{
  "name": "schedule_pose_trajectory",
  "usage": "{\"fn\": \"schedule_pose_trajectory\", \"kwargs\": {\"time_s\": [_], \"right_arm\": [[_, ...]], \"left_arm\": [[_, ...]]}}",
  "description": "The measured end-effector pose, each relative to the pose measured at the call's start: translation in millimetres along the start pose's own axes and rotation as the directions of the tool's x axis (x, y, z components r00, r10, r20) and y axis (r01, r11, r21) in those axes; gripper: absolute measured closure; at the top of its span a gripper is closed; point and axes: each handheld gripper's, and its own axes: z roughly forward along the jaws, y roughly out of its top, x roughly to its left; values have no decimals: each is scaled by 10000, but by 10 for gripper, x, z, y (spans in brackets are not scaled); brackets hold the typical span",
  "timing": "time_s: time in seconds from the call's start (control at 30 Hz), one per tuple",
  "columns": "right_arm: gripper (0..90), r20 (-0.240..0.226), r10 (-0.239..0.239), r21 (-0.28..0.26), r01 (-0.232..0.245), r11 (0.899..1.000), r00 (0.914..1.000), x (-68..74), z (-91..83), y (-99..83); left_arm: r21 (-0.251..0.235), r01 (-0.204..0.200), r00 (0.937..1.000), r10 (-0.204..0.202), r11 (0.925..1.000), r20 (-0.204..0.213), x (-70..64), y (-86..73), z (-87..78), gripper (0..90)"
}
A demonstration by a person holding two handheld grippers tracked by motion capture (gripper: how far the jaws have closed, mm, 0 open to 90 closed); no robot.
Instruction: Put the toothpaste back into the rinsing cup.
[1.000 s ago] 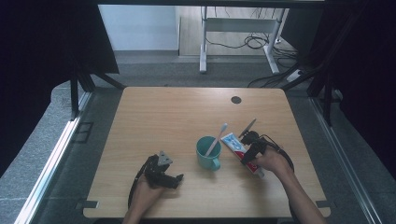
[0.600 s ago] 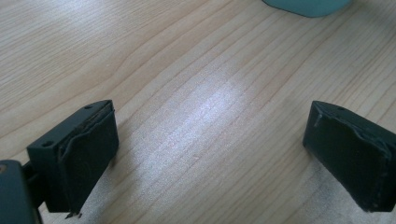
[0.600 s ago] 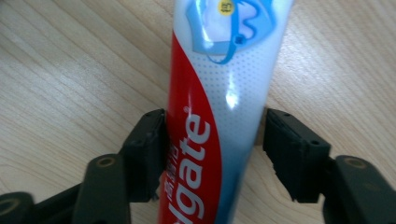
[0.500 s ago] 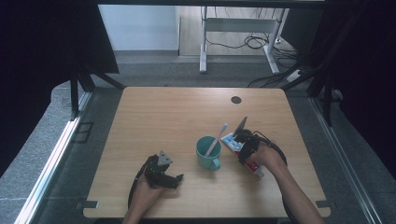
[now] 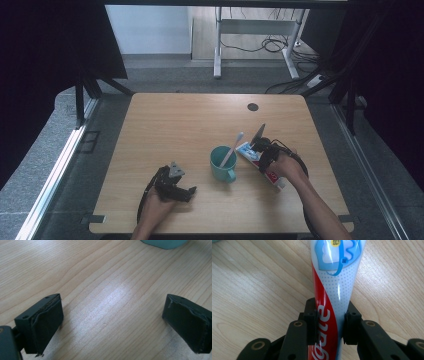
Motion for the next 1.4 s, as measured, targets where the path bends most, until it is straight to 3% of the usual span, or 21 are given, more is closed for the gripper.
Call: {"fn": "schedule_pose_trajectory", "kwargs": {"time_s": [0.43,0.8,1.1,1.4], "right_arm": [[710,85,-134,-691,140,9975,9999,-4,-183,-106],[713,85,-38,-1525,50,9883,10000,-9,-303,-252],[714,-11,149,-2402,-147,9706,9999,-49,-418,-396],[715,69,321,-3303,-280,9435,9995,-60,-540,-558]], "left_arm": [[2,-4,10000,4,10000,0,0,0,0,32],[-3,-3,10000,3,10000,0,0,0,0,32],[-4,-3,10000,3,10000,1,0,0,0,32],[-3,-1,10000,1,10000,-1,0,0,0,32]]}}
